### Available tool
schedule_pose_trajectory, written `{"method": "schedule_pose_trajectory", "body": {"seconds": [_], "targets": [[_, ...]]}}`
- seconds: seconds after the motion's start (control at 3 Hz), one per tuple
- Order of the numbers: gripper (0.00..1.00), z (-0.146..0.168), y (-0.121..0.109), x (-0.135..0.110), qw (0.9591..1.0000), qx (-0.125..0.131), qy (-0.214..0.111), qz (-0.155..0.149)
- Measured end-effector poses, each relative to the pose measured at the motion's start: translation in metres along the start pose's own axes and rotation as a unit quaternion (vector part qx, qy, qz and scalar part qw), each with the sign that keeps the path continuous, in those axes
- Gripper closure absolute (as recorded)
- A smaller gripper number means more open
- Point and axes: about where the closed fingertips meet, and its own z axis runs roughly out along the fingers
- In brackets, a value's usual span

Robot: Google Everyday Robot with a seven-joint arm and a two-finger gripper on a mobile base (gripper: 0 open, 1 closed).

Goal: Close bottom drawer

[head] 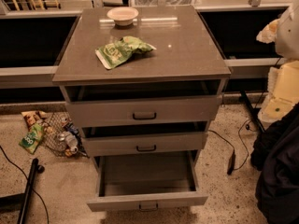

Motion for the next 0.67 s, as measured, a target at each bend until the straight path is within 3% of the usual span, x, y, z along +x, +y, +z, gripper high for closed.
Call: {"method": "schedule_pose_trajectory", "body": {"seconds": [0.67], "targets": [[0.0,0.015,0.006,-0.005,0.9998,-0.01,-0.017,-0.001]]}}
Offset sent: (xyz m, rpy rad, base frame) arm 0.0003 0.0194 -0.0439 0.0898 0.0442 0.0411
